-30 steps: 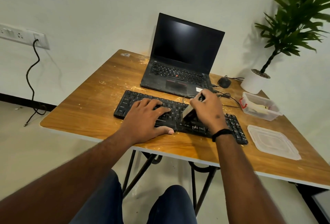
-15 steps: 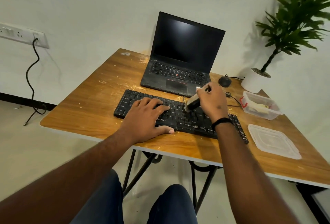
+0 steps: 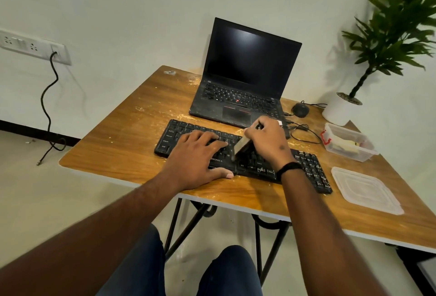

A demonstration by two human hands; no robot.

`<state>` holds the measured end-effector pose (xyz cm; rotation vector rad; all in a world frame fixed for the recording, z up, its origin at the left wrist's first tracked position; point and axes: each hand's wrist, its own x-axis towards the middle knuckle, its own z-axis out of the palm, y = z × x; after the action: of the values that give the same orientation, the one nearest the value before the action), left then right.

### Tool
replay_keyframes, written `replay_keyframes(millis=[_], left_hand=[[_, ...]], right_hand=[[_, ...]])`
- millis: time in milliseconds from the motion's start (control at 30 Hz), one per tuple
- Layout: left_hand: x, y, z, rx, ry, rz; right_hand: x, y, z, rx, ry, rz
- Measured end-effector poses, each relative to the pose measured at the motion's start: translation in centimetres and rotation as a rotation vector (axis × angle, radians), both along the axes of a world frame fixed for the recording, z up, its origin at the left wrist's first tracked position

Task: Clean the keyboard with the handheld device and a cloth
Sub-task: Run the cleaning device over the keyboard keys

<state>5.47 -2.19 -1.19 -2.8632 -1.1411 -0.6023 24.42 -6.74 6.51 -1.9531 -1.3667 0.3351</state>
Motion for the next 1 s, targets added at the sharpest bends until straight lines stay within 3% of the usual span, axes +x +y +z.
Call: replay_keyframes(millis=[100, 233, 433, 600, 867, 1000], left_hand=[[0.0, 0.0, 0.1, 0.003, 0.005, 0.002], [0.0, -0.1, 0.2, 0.013, -0.004, -0.001], [0.1, 0.0, 0.0, 0.000, -0.027, 0.021], [0.1, -0.2, 0.0, -0.011, -0.076, 0.026], [0.1, 0.0, -0.2, -0.008, -0.056, 0.017], [0.1, 0.1, -0.1, 0.005, -0.041, 0.011]], right_hand=[[0.4, 0.2, 1.2, -0.040, 0.069, 0.069], [0.0, 0.5, 0.2, 0.150, 0.022, -0.169], [-0.2, 0.5, 0.8, -0.007, 0.117, 0.161], [-1.2, 1.1, -0.4, 0.182, 0.009, -0.131], [-1.2, -1.5, 1.7, -0.137, 0.237, 0.297], [1.9, -2.8, 1.6, 0.210, 0.226, -0.022]])
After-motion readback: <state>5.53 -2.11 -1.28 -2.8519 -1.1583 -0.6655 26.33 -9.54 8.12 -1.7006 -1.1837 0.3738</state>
